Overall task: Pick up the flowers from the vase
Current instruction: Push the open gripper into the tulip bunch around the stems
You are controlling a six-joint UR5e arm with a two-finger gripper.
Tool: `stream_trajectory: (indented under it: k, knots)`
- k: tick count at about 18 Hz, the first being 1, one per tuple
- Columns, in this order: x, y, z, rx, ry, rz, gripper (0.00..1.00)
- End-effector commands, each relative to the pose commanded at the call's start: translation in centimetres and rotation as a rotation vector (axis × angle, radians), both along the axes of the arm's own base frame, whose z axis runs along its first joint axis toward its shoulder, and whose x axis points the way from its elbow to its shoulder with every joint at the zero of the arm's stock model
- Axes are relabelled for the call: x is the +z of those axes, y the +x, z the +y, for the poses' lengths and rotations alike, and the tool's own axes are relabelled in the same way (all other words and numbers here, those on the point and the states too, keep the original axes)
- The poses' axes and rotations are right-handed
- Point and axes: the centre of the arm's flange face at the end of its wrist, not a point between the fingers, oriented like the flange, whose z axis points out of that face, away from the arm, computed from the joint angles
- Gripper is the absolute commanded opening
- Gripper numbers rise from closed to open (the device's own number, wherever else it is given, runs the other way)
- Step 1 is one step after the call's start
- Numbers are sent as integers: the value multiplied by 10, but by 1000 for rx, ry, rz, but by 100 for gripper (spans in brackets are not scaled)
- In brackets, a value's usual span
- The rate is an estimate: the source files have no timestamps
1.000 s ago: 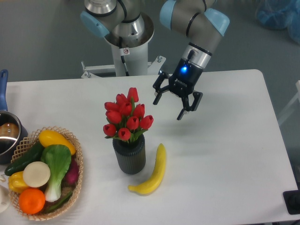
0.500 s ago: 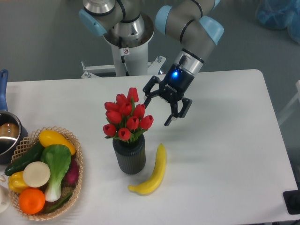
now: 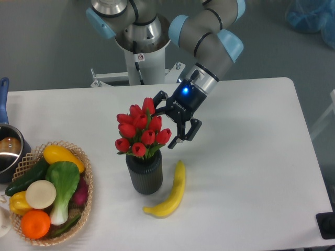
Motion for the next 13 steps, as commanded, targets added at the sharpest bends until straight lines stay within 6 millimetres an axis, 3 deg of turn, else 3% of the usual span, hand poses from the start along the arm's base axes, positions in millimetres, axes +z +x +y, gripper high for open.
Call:
stream_trajectory:
  k: [13]
  knots:
    - [-1,9,17,-36,56,-46,100]
